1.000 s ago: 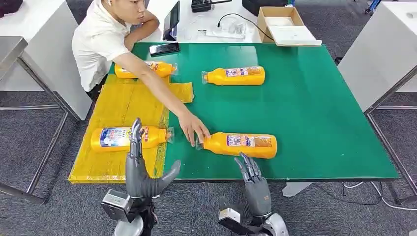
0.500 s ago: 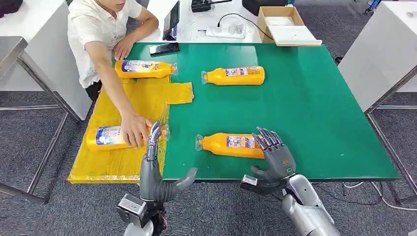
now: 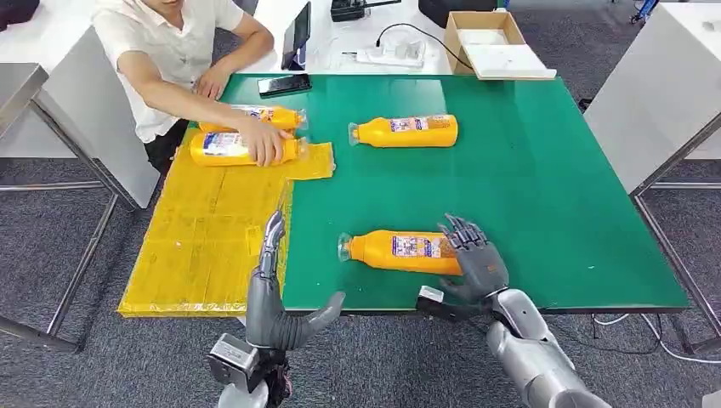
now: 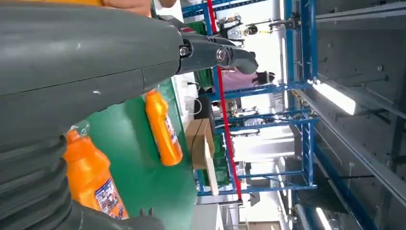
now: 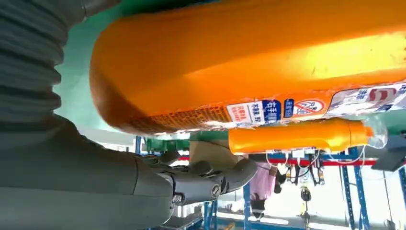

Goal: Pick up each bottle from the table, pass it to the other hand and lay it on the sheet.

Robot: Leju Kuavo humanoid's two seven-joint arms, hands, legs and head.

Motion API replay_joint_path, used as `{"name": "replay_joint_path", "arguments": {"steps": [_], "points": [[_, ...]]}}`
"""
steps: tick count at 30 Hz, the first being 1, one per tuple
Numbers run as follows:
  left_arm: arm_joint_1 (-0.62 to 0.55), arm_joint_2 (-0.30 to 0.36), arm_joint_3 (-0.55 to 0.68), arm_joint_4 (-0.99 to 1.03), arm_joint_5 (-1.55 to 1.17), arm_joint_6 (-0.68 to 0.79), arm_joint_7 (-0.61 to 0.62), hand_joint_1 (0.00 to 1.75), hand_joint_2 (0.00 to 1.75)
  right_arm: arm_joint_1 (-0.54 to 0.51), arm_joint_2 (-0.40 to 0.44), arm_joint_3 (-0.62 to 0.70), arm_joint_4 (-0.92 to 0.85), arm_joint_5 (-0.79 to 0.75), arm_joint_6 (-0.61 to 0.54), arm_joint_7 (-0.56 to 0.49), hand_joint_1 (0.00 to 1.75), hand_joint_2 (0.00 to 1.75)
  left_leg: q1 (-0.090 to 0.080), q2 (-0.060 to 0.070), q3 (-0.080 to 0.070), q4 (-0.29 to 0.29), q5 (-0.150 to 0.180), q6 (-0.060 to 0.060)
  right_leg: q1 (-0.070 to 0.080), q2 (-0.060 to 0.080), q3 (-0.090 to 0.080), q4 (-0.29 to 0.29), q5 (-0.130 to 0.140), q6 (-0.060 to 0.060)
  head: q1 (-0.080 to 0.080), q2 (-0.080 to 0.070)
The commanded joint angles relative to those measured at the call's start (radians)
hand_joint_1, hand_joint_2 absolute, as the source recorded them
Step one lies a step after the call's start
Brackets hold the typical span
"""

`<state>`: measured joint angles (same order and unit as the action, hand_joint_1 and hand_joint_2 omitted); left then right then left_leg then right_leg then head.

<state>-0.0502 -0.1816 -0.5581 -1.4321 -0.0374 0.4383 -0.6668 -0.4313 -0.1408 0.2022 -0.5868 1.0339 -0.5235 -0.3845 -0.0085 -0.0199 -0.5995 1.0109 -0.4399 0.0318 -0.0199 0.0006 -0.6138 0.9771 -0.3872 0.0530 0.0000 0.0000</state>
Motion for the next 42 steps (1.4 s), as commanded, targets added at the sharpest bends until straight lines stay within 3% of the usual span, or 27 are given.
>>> {"name": "replay_joint_path", "arguments": {"steps": [1, 4, 8, 9, 10, 12, 13, 15, 23, 27, 30, 36, 40, 42], "points": [[-0.052, 0.011, -0.02, 0.088, 0.007, -0.023, -0.031, 0.0, 1.75, -0.079, 0.064, 0.059, 0.213, -0.005, 0.111, 0.041, 0.0, 1.75, 0.002, 0.004, 0.006, -0.001, -0.002, -0.003, 0.003, 0.003, 0.005, -0.002, -0.001, -0.003, 0.0, 0.0], [-0.059, 0.01, -0.022, 0.096, 0.005, -0.03, -0.031, 0.0, 1.75, -0.116, 0.059, 0.074, 0.252, -0.002, 0.232, 0.107, 0.0, 1.75, 0.002, 0.004, 0.006, -0.001, -0.001, -0.002, 0.002, 0.001, 0.005, -0.002, -0.001, -0.003, 0.0, 0.0], [-0.065, 0.009, -0.028, 0.1, 0.01, -0.045, -0.031, 0.0, 1.75, -0.13, 0.054, 0.065, 0.26, -0.025, 0.289, 0.097, 0.0, 1.75, 0.001, 0.007, 0.008, -0.001, -0.001, -0.002, 0.002, 0.004, 0.005, -0.002, 0.0, -0.002, 0.0, 0.0], [-0.069, 0.007, -0.029, 0.106, 0.014, -0.051, -0.031, 0.0, 1.75, -0.134, 0.054, 0.067, 0.266, -0.026, 0.309, 0.096, 0.23, 1.75, 0.002, 0.008, 0.009, -0.001, -0.001, -0.003, 0.002, 0.004, 0.007, -0.002, 0.0, -0.003, 0.0, 0.0], [-0.071, 0.008, -0.03, 0.11, 0.022, -0.062, -0.031, 0.0, 1.75, -0.139, 0.052, 0.068, 0.268, -0.033, 0.346, 0.093, 1.33, 1.75, 0.002, 0.009, 0.011, -0.001, -0.001, -0.002, 0.002, 0.005, 0.008, -0.002, 0.0, -0.003, 0.0, 0.0], [-0.071, 0.007, -0.031, 0.111, 0.022, -0.062, -0.031, 0.0, 1.75, -0.141, 0.05, 0.068, 0.268, -0.033, 0.348, 0.093, 1.41, 1.75, 0.002, 0.009, 0.013, -0.001, -0.001, -0.003, 0.002, 0.005, 0.01, -0.003, 0.001, -0.003, 0.0, 0.0], [-0.077, 0.005, -0.031, 0.122, 0.025, -0.067, -0.031, 0.0, 1.75, -0.144, 0.049, 0.063, 0.271, -0.049, 0.389, 0.079, 1.68, 1.75, 0.002, 0.009, 0.013, -0.001, -0.001, -0.002, 0.002, 0.005, 0.01, -0.003, 0.001, -0.002, 0.0, 0.0], [-0.079, 0.001, -0.03, 0.128, 0.035, -0.072, -0.031, 0.0, 1.75, -0.141, 0.049, 0.039, 0.271, -0.088, 0.435, 0.065, 1.75, 1.75, 0.002, 0.009, 0.014, -0.001, -0.001, -0.003, 0.002, 0.005, 0.011, -0.003, 0.001, -0.003, 0.0, 0.0], [-0.083, 0.005, -0.035, 0.137, 0.041, -0.084, -0.031, 0.0, 1.75, -0.146, 0.019, 0.082, 0.279, -0.074, 0.52, 0.086, 1.75, 1.75, 0.002, 0.008, 0.02, -0.002, -0.001, -0.003, 0.003, 0.006, 0.016, -0.004, 0.001, -0.003, 0.0, 0.0], [-0.079, 0.002, -0.03, 0.136, 0.047, -0.084, -0.03, 0.0, 1.75, -0.139, 0.021, 0.072, 0.268, -0.092, 0.51, 0.079, 1.75, 1.75, 0.002, 0.009, 0.021, -0.002, -0.001, -0.002, 0.002, 0.007, 0.018, -0.003, 0.0, -0.002, 0.0, 0.0], [-0.068, -0.008, -0.009, 0.131, 0.07, -0.077, -0.022, 0.0, 1.75, -0.111, 0.043, 0.001, 0.235, -0.195, 0.494, 0.009, 1.75, 1.75, 0.002, 0.009, 0.021, -0.001, -0.002, -0.002, 0.003, 0.006, 0.018, -0.004, 0.0, -0.003, 0.0, 0.0], [-0.065, -0.009, -0.005, 0.129, 0.073, -0.073, -0.02, 0.0, 1.75, -0.105, 0.05, -0.008, 0.229, -0.211, 0.488, -0.004, 1.75, 1.75, 0.002, 0.01, 0.02, -0.002, -0.002, -0.002, 0.002, 0.009, 0.018, -0.004, 0.0, -0.002, 0.0, 0.0], [-0.06, -0.024, 0.049, 0.156, 0.117, 0.021, 0.028, 0.0, 1.75, -0.056, 0.101, -0.103, 0.153, -0.354, 0.41, -0.127, 1.75, 1.75, 0.002, 0.011, 0.021, -0.002, -0.002, -0.002, 0.003, 0.009, 0.017, -0.004, 0.001, -0.002, 0.0, 0.0], [-0.06, -0.035, 0.092, 0.187, 0.185, 0.098, 0.047, 0.0, 1.75, 0.011, 0.144, -0.149, 0.019, -0.485, 0.393, -0.221, 1.75, 1.75, 0.003, 0.012, 0.021, -0.002, -0.002, -0.003, 0.003, 0.01, 0.018, -0.004, 0.001, -0.003, 0.0, 0.0]]}}
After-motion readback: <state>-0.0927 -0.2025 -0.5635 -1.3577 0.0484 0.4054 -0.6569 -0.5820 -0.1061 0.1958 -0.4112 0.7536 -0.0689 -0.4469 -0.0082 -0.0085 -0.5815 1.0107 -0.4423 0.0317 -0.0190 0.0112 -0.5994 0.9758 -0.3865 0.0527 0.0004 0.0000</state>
